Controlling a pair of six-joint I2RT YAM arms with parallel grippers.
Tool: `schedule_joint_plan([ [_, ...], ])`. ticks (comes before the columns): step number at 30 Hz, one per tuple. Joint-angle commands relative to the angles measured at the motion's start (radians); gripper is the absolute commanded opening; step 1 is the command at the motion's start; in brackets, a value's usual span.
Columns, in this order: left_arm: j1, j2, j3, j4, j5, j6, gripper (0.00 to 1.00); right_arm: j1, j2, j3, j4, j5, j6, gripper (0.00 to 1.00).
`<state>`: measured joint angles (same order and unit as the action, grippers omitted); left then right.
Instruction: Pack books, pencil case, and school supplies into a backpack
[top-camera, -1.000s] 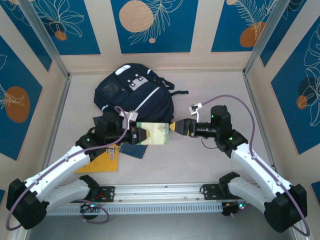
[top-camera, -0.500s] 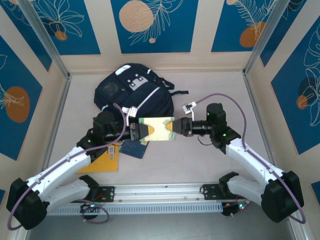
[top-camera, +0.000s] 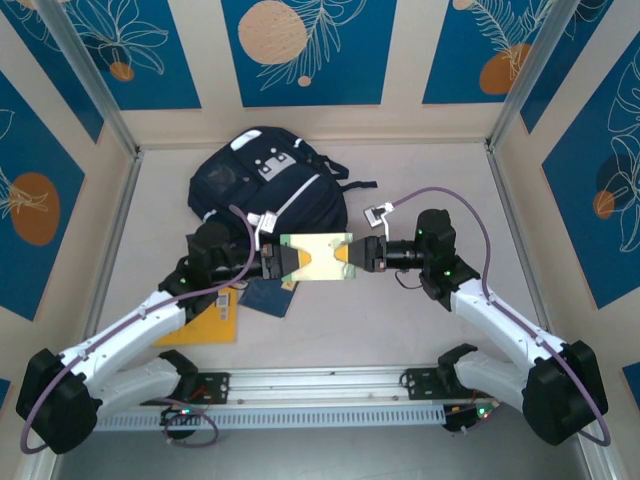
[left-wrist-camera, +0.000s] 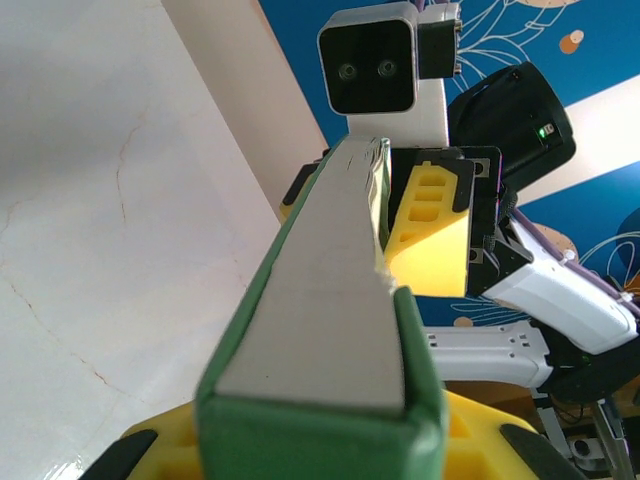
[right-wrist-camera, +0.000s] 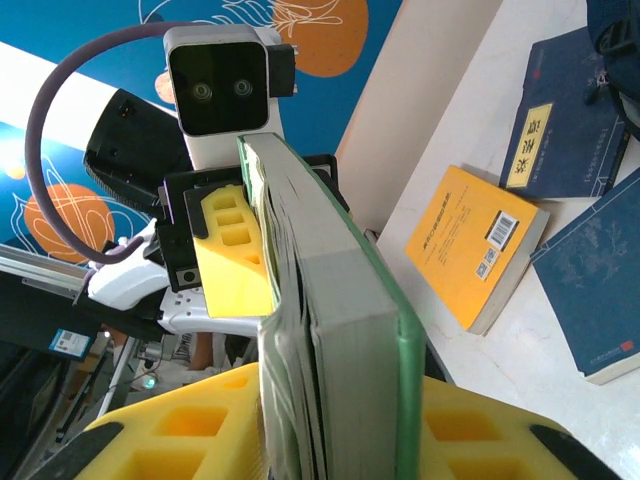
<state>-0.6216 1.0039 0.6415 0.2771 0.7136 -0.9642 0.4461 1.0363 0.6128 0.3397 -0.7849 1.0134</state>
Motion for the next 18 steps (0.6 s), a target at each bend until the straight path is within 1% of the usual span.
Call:
schedule_joint_plan([
  [1, 0.01, 0.005, -0.009, 0.041, 0.01, -0.005, 0.0, 0.015, 0.001, 0.001, 0.0, 0.0, -0.009, 0.31],
  [5, 0.01, 0.001, -0.006, 0.019, 0.0, 0.009, 0.0, 0.028, 0.007, 0.019, -0.014, 0.001, -0.018, 0.33],
  [7, 0.01, 0.002, -0.008, 0.012, -0.003, 0.012, 0.0, 0.028, 0.004, 0.025, -0.027, 0.002, -0.022, 0.35],
  [8, 0.011, 0.004, -0.008, 0.008, -0.006, 0.012, 0.0, 0.029, 0.004, 0.028, -0.034, 0.002, -0.025, 0.39],
  [11, 0.011, 0.003, -0.015, 0.007, -0.012, 0.01, 0.0, 0.037, -0.001, 0.034, -0.047, 0.011, -0.025, 0.56],
  [13, 0.007, 0.006, -0.02, 0.012, -0.015, 0.008, 0.0, 0.051, 0.003, 0.039, -0.045, 0.027, -0.023, 0.62],
  [15, 0.001, 0.011, -0.023, 0.021, -0.016, 0.003, 0.0, 0.069, 0.017, 0.054, -0.045, 0.032, -0.026, 0.64],
  [18, -0.01, 0.017, -0.021, 0.035, -0.019, -0.004, 0.0, 0.104, 0.05, 0.08, -0.038, 0.045, -0.03, 0.64],
])
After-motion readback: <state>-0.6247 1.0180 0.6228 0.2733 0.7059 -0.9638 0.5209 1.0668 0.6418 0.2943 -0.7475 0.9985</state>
